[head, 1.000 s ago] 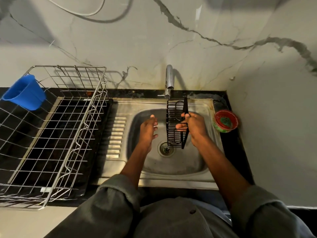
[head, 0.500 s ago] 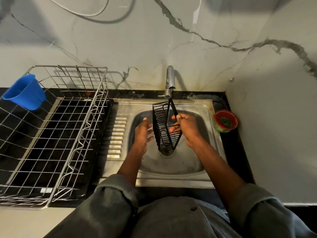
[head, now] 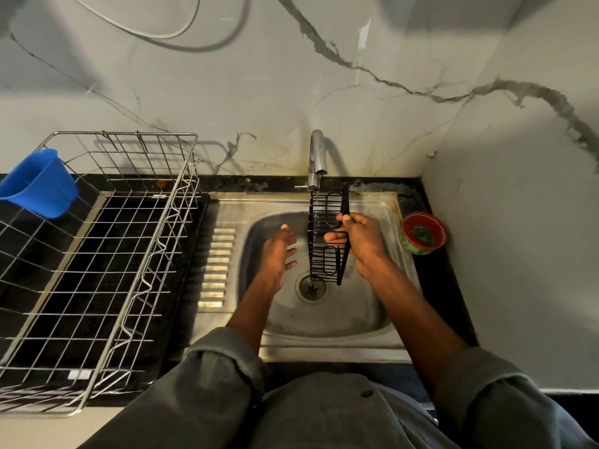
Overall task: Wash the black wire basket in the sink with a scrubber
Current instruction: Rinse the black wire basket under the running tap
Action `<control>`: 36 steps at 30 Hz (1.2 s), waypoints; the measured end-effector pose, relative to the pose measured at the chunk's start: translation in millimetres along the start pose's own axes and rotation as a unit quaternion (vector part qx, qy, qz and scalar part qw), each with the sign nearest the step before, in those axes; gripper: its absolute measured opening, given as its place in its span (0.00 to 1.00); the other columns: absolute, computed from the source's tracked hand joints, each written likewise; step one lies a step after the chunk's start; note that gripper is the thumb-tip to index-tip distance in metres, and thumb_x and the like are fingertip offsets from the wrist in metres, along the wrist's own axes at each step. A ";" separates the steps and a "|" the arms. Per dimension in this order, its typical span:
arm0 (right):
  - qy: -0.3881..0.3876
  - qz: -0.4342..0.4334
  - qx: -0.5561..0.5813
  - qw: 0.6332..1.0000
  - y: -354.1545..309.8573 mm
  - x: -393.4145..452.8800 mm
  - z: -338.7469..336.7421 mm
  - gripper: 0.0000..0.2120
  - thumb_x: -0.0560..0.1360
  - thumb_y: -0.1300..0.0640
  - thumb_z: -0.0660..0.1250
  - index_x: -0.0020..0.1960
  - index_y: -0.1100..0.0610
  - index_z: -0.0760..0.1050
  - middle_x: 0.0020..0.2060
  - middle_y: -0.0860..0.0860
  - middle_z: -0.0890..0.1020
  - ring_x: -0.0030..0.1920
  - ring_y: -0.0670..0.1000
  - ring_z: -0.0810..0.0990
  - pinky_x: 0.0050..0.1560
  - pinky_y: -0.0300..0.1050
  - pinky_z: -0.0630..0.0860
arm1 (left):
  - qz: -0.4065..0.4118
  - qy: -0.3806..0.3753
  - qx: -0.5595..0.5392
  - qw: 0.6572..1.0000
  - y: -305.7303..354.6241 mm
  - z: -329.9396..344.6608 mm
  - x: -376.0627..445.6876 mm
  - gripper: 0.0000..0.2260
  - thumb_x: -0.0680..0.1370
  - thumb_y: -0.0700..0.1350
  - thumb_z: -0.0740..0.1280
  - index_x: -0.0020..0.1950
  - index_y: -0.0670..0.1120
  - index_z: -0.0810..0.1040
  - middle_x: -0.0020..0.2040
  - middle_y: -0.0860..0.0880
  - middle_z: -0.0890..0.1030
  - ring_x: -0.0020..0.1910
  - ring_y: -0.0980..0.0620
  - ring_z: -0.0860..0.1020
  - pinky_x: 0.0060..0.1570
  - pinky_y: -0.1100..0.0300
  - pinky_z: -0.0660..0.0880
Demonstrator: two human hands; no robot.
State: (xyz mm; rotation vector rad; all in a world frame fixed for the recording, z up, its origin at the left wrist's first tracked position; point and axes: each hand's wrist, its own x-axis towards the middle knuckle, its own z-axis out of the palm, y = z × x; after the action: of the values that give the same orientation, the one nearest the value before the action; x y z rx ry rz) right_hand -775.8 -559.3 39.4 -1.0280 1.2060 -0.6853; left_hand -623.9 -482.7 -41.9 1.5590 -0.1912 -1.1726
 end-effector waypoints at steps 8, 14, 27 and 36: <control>0.063 -0.027 0.007 0.998 8.0 11.0 -0.6 0.12 0.85 0.60 0.58 0.61 0.63 0.77 0.43 0.62 0.86 0.33 0.52 0.86 0.43 0.52 0.85 | -0.001 -0.011 0.026 1.000 1.2 12.3 8.7 0.18 0.84 0.61 0.61 0.61 0.51 0.83 0.61 0.51 0.84 0.62 0.47 0.80 0.56 0.46 0.77; 0.103 -0.038 0.017 0.994 7.9 18.2 -10.2 0.11 0.86 0.58 0.58 0.58 0.61 0.77 0.32 0.54 0.86 0.34 0.52 0.86 0.40 0.49 0.85 | -0.001 -0.029 0.027 0.999 0.6 28.5 7.7 0.18 0.86 0.59 0.60 0.65 0.50 0.81 0.62 0.50 0.83 0.61 0.48 0.79 0.59 0.46 0.76; 0.033 0.036 0.151 0.987 -18.3 32.1 26.6 0.06 0.82 0.62 0.66 0.57 0.58 0.73 0.49 0.56 0.87 0.46 0.48 0.87 0.41 0.41 0.76 | 0.025 0.002 -0.033 0.999 10.8 29.1 13.7 0.15 0.86 0.52 0.61 0.67 0.48 0.80 0.63 0.47 0.83 0.63 0.47 0.79 0.66 0.45 0.75; 0.080 0.055 0.211 0.973 -10.6 47.9 32.2 0.13 0.76 0.65 0.73 0.59 0.65 0.75 0.49 0.60 0.87 0.50 0.55 0.88 0.45 0.47 0.84 | 0.103 -0.054 0.074 0.990 11.2 34.8 21.8 0.11 0.84 0.41 0.65 0.64 0.51 0.79 0.59 0.51 0.83 0.57 0.54 0.79 0.59 0.53 0.76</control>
State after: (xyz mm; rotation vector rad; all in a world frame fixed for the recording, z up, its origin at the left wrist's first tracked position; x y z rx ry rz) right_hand -731.7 -596.9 30.0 -0.5562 1.1796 -0.9038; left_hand -634.1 -524.0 -41.2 1.5623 -0.5089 -1.1006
